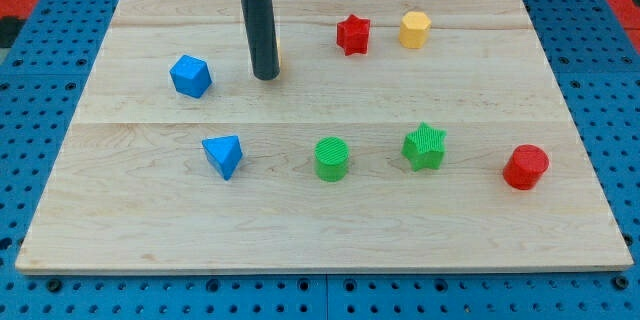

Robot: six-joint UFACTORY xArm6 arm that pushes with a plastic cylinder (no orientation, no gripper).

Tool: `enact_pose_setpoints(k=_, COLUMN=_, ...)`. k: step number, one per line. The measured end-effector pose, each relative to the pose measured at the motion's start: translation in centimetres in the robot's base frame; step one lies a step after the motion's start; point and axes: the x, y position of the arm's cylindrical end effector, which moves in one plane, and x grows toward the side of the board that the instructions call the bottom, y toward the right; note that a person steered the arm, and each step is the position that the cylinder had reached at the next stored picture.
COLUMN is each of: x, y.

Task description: Move the red circle to the top center of the board

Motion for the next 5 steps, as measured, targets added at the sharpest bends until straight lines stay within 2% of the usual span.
enact_pose_setpoints(k=2, x=-3.1, y=0.0)
enact_pose_setpoints(k=4, x=1.4, y=0.6)
enact_pose_setpoints(k=5, x=3.1, y=3.8)
